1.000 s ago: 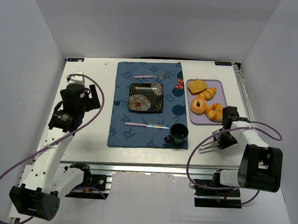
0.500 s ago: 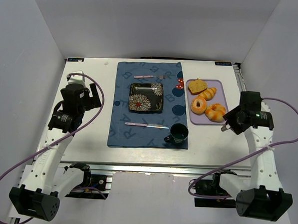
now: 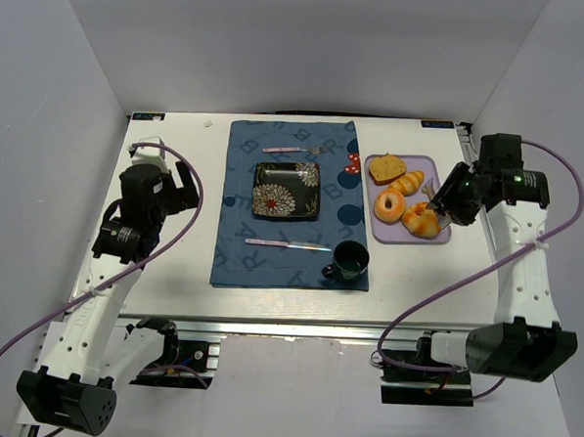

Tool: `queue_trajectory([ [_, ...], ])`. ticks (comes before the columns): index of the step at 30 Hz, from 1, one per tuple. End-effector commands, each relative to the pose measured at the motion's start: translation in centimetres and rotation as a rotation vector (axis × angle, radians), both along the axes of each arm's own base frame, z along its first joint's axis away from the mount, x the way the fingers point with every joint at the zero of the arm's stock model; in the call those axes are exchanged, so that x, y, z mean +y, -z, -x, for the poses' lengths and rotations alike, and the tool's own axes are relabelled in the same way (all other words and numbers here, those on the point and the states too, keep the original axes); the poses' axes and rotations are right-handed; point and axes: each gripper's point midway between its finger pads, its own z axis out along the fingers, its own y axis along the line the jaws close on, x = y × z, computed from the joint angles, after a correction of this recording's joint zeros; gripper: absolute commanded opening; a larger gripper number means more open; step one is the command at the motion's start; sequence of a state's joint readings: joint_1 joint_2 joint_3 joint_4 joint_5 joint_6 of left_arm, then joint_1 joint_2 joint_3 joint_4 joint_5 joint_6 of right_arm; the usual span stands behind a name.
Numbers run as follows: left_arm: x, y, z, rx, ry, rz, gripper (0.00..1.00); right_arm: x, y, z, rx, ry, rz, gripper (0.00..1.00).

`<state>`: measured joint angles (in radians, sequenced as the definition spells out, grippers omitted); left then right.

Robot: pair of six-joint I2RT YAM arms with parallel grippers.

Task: Place the bread

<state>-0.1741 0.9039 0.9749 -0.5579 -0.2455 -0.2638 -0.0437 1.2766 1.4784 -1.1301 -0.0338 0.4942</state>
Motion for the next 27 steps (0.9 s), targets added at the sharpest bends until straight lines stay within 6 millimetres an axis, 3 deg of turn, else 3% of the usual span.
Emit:
queue_trajectory([
  [1,-0.4,-0.7,0.3,-0.034,0.013,0.018,0.98,1.3,-0.6,-0.9,-0.033,-0.170,-0.011,0.47],
  [11,-0.2,-0.8,0.5,-0.026,0.014,0.005,0.98,1.9,3.0,-3.7,-0.041,-0.322,0.005,0.50],
  [27,-0.1,-0.7,0.4,-0.010,0.014,-0.006,0.98,1.7,8.8,-4.8,0.038,-0.366,0.025,0.50],
])
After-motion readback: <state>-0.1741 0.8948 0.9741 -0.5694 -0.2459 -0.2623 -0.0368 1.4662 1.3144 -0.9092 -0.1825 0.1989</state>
